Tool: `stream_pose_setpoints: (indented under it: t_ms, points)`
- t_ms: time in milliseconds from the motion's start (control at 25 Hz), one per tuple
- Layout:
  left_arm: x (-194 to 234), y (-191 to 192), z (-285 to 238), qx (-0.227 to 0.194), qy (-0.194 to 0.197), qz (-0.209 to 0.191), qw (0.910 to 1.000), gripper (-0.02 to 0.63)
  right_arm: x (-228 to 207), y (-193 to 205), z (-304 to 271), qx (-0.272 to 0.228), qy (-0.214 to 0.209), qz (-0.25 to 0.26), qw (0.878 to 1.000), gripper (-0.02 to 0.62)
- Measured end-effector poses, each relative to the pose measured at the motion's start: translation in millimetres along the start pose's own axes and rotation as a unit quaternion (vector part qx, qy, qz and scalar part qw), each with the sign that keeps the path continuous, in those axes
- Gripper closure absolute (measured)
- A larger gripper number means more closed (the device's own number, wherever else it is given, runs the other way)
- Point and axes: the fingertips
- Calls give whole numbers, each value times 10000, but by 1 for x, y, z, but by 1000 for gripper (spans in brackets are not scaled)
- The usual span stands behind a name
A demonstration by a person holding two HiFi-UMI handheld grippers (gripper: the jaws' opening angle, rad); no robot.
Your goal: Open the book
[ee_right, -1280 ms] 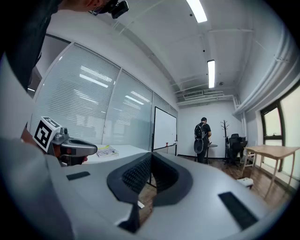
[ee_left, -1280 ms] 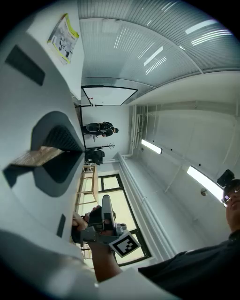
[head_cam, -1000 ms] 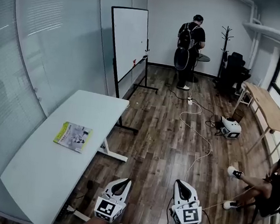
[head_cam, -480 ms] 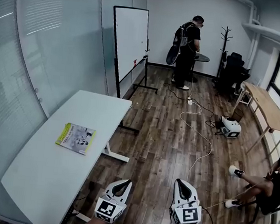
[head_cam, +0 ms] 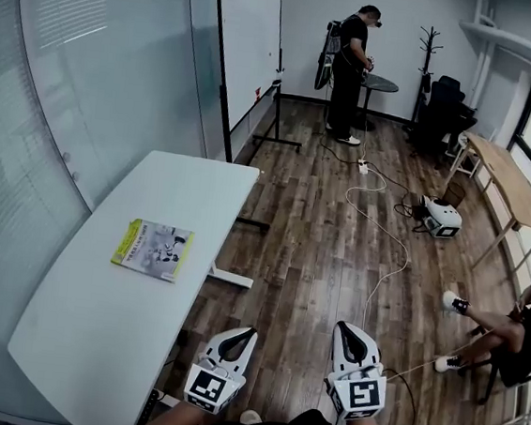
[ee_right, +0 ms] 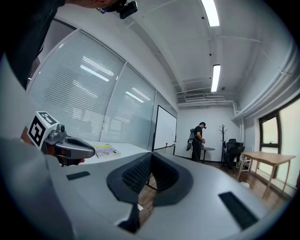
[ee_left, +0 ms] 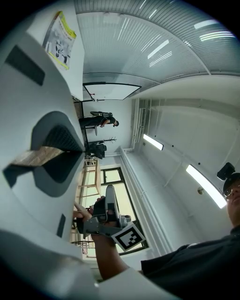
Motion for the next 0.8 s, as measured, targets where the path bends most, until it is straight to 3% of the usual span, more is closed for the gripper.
stream_pose_setpoints:
  t_ms: [480,800]
  points:
    - [40,13,-36,144,-257,67,9995,595,0,18,-66,70,-500,-106,9987,589]
    - [94,29,-92,313,-748,217,9965,595,-30,48,-142,235,-890,-244,9955,589]
Point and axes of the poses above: the fingertips, and each gripper's own axes: z backward along the fingers, x to its left, y out of its underside, and after that the axes turned 1 degree about -z, right-handed
